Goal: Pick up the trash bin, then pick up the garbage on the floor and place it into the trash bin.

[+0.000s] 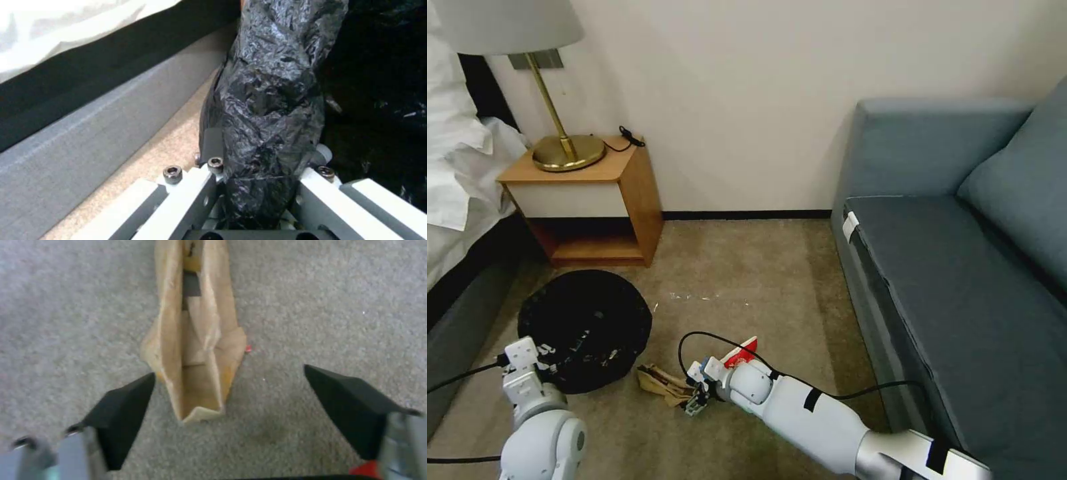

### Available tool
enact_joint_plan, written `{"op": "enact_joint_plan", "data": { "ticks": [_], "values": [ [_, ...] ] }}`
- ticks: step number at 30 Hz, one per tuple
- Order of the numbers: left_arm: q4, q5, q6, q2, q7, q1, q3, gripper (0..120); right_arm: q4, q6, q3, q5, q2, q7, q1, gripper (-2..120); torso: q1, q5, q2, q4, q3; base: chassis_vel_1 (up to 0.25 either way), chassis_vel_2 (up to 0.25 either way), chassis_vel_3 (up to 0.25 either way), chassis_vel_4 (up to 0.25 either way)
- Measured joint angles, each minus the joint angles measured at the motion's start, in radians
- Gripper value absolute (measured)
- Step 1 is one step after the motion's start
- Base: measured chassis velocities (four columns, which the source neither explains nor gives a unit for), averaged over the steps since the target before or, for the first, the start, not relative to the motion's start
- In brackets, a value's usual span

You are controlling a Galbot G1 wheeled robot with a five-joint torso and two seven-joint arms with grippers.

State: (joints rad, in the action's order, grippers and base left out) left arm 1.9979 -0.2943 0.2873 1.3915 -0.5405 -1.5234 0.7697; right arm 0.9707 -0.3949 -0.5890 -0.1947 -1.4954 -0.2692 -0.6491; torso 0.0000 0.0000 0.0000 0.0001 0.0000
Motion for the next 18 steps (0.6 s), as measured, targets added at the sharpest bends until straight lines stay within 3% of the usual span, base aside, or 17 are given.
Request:
{"op": "enact_joint_plan", "data": {
  "ticks": [3,8,11,13,17,18],
  "values": [
    [-0.005,0.001,0.002,0.001,0.000,0.007,-0.003,2,-0.016,0.004,0.011,0.019,-0.002,-0.002,-0.005,73,0.000,0.0000,0.000,-0.0001,0.000,0.000,0.000,0.000,0.000],
    [-0.010,0.001,0.003,-0.001,0.000,0.008,-0.003,2,-0.027,0.025,0.016,0.023,0.003,-0.002,-0.011,59,0.000,0.0000,0.000,-0.0001,0.000,0.000,0.000,0.000,0.000],
    [-0.016,0.000,0.002,-0.003,0.000,0.008,-0.002,2,-0.033,0.054,0.027,0.020,0.004,0.002,-0.018,42,0.000,0.0000,0.000,-0.0001,0.000,0.000,0.000,0.000,0.000],
    [-0.016,-0.001,0.002,-0.004,0.000,0.008,-0.002,2,-0.032,0.059,0.028,0.019,0.004,0.002,-0.019,41,0.000,0.0000,0.000,-0.0002,0.000,0.000,0.000,0.000,0.000],
    [-0.017,-0.004,-0.001,-0.007,0.000,0.008,0.001,2,-0.017,0.075,0.030,0.015,0.009,0.000,-0.027,22,0.000,0.0000,0.000,-0.0001,0.000,0.000,0.000,0.000,0.000],
    [-0.017,-0.004,-0.001,-0.007,0.000,0.008,0.001,2,-0.017,0.075,0.030,0.015,0.009,0.000,-0.027,22,0.000,0.0000,0.000,-0.0001,0.000,0.000,0.000,0.000,0.000]
  ]
}}
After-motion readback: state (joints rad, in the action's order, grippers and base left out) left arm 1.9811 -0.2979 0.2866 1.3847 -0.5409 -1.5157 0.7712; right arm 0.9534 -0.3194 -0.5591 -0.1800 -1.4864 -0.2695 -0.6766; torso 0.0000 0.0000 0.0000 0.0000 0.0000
